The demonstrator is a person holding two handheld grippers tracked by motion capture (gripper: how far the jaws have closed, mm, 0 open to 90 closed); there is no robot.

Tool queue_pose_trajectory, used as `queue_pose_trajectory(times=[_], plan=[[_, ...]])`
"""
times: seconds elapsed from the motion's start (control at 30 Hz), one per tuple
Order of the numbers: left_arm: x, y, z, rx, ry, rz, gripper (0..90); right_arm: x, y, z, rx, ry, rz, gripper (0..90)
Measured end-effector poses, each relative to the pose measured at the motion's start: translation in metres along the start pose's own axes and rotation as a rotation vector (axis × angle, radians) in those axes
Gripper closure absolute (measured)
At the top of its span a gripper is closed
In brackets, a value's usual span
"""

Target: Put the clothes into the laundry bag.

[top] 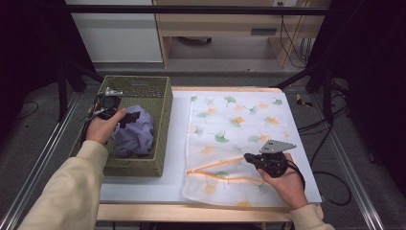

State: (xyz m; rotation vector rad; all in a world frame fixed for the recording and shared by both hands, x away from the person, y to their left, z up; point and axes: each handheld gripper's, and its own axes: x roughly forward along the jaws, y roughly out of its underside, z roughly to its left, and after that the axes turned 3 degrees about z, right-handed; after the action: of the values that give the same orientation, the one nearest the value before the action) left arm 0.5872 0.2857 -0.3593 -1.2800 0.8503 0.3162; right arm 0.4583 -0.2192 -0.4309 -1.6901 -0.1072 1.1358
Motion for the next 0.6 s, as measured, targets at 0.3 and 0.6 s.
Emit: queue_pose_trajectory(times=[0.3, 0.6], plan=[[0.006, 0.007, 0.004, 0.033, -0.002, 0.065, 7.7, 0.001, 0.0, -0.001, -0.003, -0.002, 0.0, 88.8], [0.015, 0.013, 0.002, 0.012, 0.0, 0.103, 7.1, 0.0, 0.001, -0.002, -0.005, -0.004, 0.002, 88.7]])
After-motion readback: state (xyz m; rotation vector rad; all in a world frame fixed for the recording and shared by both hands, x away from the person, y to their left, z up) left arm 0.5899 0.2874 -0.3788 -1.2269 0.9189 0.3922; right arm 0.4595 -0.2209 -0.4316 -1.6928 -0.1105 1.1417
